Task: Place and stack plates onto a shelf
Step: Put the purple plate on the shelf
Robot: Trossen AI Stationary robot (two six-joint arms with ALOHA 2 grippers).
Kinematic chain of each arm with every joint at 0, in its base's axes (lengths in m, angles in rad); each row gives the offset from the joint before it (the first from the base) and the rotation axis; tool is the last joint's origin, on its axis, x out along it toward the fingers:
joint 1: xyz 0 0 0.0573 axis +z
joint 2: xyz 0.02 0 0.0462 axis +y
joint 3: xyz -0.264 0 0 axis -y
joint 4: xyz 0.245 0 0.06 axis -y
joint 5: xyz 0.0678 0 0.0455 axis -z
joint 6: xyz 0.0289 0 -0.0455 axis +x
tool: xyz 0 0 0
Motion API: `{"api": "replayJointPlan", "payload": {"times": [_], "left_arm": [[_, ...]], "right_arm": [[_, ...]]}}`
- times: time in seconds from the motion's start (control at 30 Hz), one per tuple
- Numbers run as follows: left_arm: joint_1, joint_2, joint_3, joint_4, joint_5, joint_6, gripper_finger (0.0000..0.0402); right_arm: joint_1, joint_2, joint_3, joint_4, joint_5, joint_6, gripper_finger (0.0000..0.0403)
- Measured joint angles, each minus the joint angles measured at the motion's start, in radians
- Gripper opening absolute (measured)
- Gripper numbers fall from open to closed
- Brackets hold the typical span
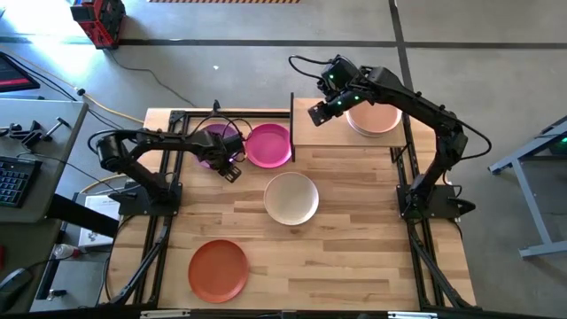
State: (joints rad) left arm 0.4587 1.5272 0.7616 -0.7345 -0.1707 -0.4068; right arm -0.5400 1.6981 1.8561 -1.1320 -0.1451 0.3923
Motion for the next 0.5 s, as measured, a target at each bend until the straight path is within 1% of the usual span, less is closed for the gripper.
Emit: {"api": "replayJointPlan", "payload": {"times": [0.17, 0.27, 0.4, 0.5], "left_arm": [[0.0, 0.0, 0.0, -0.001, -0.015, 0.009, 0.0113], [0.0, 0.0, 0.0, -0.003, -0.015, 0.025, 0.0105], [0.0, 0.0, 0.0, -0.005, 0.029, 0.035, 0.0074], [-0.001, 0.0, 0.002, -0.01, 0.03, 0.036, 0.0045]], "right_arm": [[0.01, 0.0, 0.0, 0.0, -0.002, 0.0, 0.0051], [0.017, 0.0, 0.0, 0.0, -0.002, 0.0, 0.0051], [0.03, 0.0, 0.0, 0.0, -0.002, 0.0, 0.0051], [0.04, 0.0, 0.0, 0.0, -0.002, 0.0, 0.0051]]}}
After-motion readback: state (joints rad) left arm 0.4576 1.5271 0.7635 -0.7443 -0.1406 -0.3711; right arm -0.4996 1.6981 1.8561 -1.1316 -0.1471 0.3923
